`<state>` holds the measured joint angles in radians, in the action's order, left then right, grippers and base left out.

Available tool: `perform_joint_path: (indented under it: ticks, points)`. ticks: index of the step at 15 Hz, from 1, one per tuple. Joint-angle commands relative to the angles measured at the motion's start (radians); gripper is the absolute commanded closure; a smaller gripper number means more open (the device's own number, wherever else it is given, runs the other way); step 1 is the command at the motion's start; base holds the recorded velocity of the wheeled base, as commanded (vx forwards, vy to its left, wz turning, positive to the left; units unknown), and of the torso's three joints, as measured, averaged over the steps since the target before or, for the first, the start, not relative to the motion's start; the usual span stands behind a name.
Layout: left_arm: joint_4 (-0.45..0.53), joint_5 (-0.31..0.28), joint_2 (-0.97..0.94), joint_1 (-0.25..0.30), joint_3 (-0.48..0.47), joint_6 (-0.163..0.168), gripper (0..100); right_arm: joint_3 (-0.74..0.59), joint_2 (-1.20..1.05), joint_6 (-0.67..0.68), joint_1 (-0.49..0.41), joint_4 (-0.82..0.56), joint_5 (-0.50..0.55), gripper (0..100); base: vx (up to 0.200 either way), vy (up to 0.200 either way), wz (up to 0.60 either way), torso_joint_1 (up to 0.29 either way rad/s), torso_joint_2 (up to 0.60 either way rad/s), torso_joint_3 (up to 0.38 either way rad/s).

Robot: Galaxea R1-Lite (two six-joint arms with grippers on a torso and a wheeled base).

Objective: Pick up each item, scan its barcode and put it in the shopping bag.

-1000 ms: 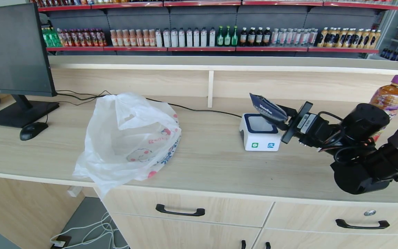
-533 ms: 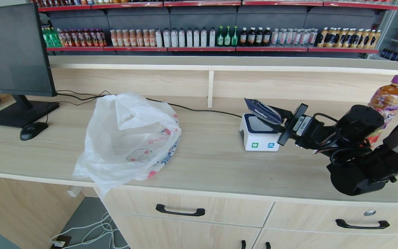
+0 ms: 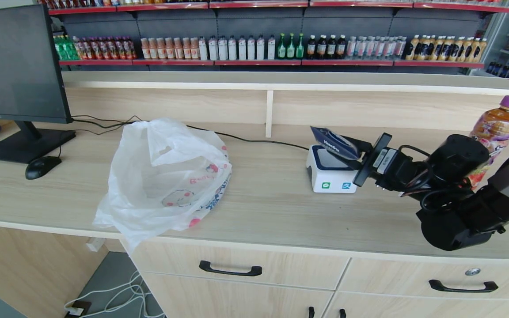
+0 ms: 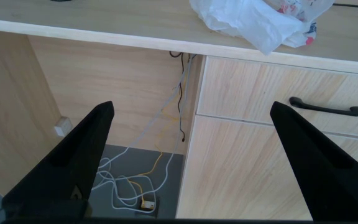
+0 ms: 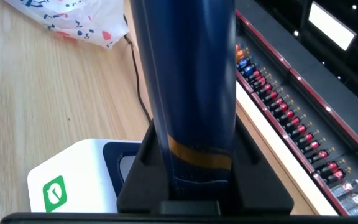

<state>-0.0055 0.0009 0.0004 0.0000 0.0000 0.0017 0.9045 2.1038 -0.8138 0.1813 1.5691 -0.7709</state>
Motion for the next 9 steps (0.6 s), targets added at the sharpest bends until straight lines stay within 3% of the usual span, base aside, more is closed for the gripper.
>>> perform_joint_path:
  ticks: [1, 7, 9]
  points:
    - [-0.001, 0.001, 0.000, 0.000, 0.000, 0.000, 0, 0.005, -0.007, 0.002, 0.004, 0.002, -0.001, 100, 0.000, 0.000, 0.00, 0.000, 0.00, 0.000]
    - [-0.001, 0.001, 0.001, 0.000, 0.000, 0.000, 0, 0.011, -0.034, 0.039, 0.014, 0.002, 0.008, 100, 0.000, 0.000, 0.00, 0.000, 0.00, 0.000]
    - [-0.001, 0.001, 0.000, 0.000, 0.000, 0.000, 0, -0.001, -0.068, 0.071, 0.020, 0.002, 0.056, 100, 0.000, 0.000, 0.00, 0.000, 0.00, 0.000]
